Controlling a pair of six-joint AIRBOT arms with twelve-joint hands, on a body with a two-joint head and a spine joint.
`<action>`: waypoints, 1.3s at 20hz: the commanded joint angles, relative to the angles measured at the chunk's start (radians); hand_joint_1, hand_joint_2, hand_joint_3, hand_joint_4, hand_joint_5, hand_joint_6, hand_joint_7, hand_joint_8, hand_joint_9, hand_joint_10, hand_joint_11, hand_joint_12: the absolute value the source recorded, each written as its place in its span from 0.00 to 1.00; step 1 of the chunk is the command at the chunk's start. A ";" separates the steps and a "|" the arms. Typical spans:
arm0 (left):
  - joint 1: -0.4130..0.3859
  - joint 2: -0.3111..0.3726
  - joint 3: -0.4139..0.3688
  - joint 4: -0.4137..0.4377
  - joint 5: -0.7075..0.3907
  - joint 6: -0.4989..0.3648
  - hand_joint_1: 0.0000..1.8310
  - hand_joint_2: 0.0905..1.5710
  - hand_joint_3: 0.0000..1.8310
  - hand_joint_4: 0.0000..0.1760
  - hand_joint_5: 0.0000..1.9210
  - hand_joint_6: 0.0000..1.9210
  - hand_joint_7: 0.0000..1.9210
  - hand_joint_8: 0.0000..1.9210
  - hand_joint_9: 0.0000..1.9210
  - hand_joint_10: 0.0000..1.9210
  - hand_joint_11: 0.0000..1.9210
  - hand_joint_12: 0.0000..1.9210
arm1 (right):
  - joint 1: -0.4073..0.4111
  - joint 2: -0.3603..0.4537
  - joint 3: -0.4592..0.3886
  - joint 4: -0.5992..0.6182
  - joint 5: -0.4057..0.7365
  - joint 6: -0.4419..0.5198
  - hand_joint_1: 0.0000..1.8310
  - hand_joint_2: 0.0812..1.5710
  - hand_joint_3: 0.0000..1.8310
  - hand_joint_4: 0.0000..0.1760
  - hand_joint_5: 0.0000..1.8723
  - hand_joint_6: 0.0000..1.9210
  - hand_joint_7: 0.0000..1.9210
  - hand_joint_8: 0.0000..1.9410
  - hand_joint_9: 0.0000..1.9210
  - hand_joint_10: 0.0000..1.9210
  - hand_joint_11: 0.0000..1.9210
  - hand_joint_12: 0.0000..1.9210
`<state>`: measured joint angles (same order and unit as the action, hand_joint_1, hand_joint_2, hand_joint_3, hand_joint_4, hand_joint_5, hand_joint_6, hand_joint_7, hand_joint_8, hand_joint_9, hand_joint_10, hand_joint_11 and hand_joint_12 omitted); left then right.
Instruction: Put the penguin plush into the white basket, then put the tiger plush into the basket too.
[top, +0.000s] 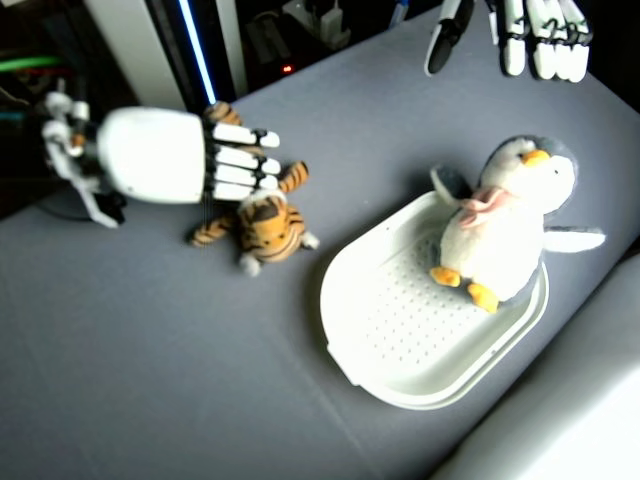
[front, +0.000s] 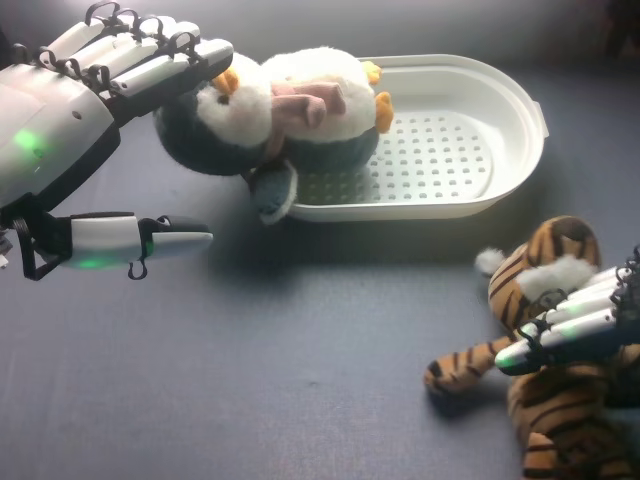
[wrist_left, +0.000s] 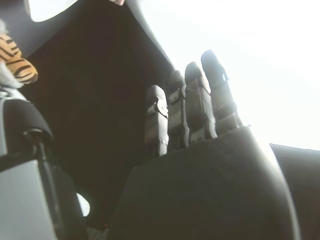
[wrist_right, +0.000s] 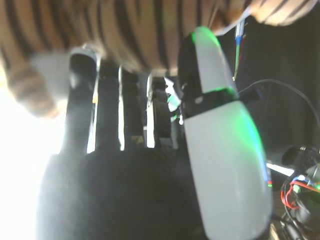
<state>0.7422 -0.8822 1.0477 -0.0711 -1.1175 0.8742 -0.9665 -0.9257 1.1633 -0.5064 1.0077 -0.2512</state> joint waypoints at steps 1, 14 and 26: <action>-0.002 0.007 -0.004 -0.008 -0.138 0.001 0.43 0.58 0.00 0.45 0.13 0.00 0.12 0.00 0.11 0.00 0.00 0.29 | 0.010 -0.001 0.007 0.050 0.080 0.005 0.58 0.87 0.00 0.00 0.27 0.80 0.29 0.93 0.19 0.88 0.22 0.88; 0.017 -0.002 -0.010 -0.011 -0.153 0.000 0.44 0.58 0.00 0.51 0.15 0.00 0.12 0.00 0.10 0.00 0.00 0.27 | 0.225 -0.065 0.132 0.406 0.295 -0.209 0.73 0.74 0.00 0.00 0.47 0.63 0.38 0.63 0.42 0.72 0.39 0.82; 0.027 -0.021 0.002 -0.011 -0.156 -0.017 0.59 0.55 0.00 0.57 0.08 0.00 0.07 0.00 0.09 0.00 0.00 0.33 | 0.491 -0.249 0.333 0.308 -0.116 -0.228 0.41 0.56 0.00 1.00 0.00 0.00 0.01 0.00 0.01 0.00 0.00 0.06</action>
<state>0.7780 -0.9024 1.0477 -0.0746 -1.1469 0.8581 -0.4892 -1.1778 1.4902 -0.2203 0.7658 -0.4801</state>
